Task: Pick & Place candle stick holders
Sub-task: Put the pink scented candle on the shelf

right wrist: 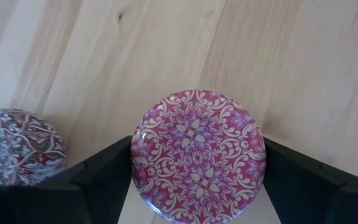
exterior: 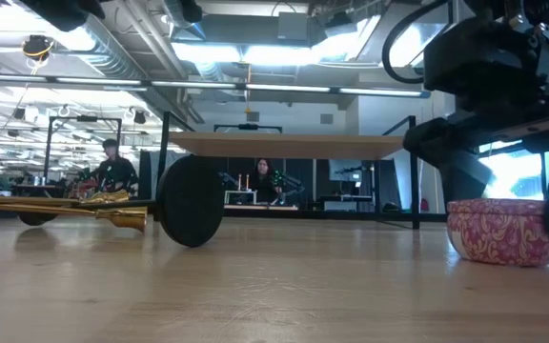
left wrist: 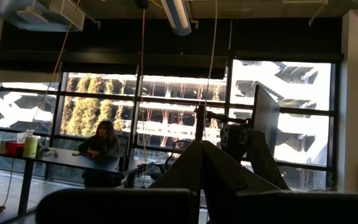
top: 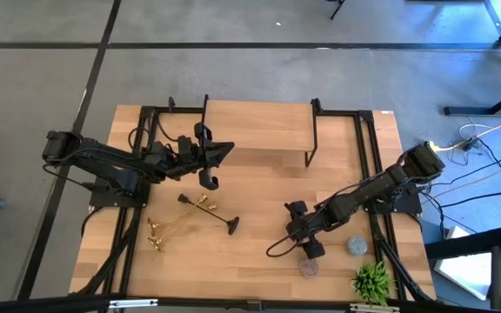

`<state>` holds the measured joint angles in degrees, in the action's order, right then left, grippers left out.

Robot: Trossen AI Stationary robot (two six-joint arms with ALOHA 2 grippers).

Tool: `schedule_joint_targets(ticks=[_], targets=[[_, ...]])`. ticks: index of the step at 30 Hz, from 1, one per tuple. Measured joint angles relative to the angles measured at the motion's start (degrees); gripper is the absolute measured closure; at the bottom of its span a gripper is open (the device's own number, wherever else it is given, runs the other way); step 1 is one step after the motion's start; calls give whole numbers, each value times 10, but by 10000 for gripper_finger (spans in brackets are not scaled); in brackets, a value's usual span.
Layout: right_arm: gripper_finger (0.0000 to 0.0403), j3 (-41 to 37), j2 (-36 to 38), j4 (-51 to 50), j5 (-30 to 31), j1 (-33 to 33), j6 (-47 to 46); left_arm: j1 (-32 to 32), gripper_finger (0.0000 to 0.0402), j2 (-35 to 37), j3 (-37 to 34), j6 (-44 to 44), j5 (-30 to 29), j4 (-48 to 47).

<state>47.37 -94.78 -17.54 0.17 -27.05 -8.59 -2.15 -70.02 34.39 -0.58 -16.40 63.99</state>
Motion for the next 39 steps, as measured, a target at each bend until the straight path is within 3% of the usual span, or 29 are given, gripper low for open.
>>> schedule_joint_targets(ticks=[39], targets=[[84,16,-51,-7,37,23,-25,0,398,0,0,-1,0,-5]])
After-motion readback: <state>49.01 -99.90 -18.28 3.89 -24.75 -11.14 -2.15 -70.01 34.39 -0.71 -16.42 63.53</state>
